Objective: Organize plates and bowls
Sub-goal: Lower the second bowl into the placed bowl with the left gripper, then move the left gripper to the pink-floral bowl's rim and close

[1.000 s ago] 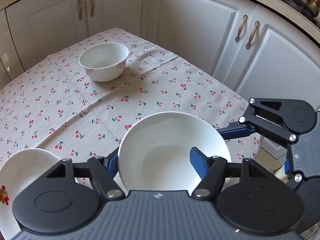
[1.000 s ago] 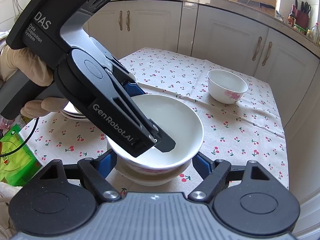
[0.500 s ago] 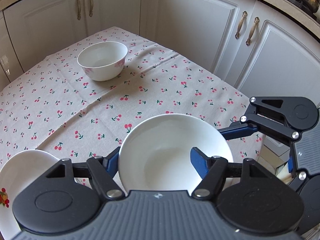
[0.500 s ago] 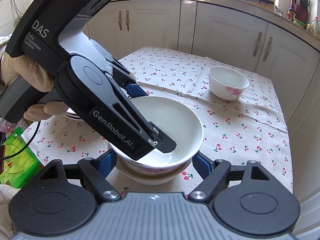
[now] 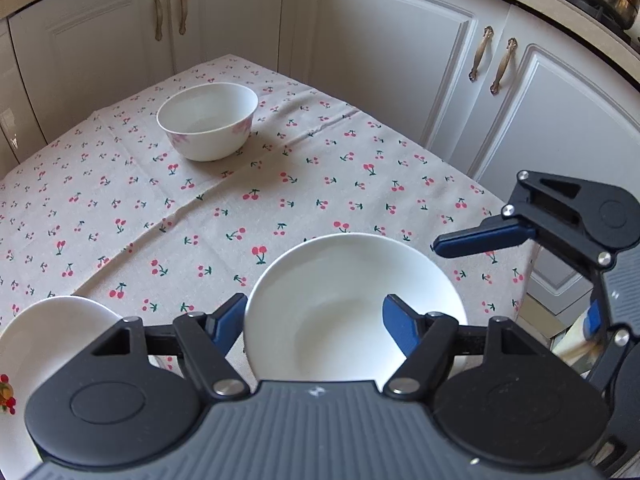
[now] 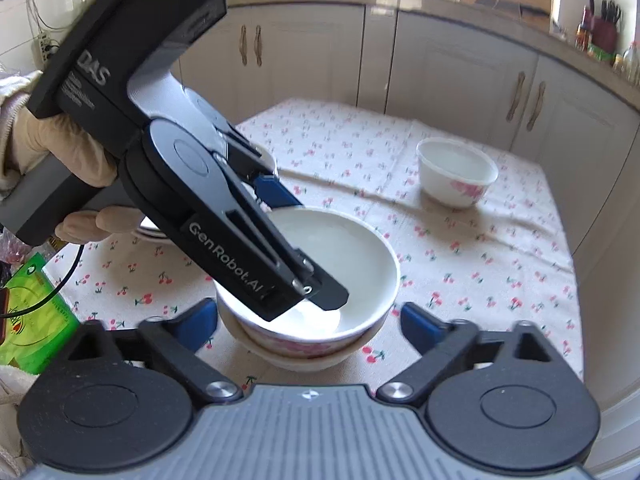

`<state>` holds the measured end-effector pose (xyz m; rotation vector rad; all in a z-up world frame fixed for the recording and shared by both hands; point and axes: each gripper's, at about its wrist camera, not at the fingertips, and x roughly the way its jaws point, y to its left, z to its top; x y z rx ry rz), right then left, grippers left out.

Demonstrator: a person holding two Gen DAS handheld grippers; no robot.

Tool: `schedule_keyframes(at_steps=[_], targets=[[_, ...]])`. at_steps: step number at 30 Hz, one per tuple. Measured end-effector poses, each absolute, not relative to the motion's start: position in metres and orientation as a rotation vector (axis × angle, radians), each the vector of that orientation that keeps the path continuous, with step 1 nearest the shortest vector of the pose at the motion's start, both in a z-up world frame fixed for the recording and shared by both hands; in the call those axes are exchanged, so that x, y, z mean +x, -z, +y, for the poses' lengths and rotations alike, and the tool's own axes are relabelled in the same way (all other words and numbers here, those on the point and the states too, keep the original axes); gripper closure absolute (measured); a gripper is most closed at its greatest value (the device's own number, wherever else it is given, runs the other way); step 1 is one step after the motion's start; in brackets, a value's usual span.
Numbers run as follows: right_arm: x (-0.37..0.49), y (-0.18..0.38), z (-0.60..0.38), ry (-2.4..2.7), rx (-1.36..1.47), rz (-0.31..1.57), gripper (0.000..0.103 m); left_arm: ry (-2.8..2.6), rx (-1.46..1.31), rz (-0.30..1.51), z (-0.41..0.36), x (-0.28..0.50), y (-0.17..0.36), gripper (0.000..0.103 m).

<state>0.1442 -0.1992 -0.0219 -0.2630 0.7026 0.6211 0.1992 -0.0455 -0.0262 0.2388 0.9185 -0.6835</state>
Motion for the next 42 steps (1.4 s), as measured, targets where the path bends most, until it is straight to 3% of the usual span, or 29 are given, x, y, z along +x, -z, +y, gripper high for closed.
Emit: schedule_keyframes(at_steps=[15,21,24,42], targets=[[0.151,0.020,-0.206,-0.568,-0.225,0.698,0.001,0.611,0.170,0.905,-0.005,0.194,0.018,0.026],[0.150,0.011,-0.207,-0.560,-0.247,0.664,0.000,0.617,0.181,0.860,-0.004,0.196,0.006,0.019],[0.155,0.005,-0.211,-0.545,-0.253,0.648,0.000,0.614,0.194,0.829,-0.005,0.202,-0.002,0.007],[0.234,0.000,-0.256,-0.438,-0.215,0.641,0.000,0.623,0.232,0.790,-0.030,0.295,-0.014,0.002]])
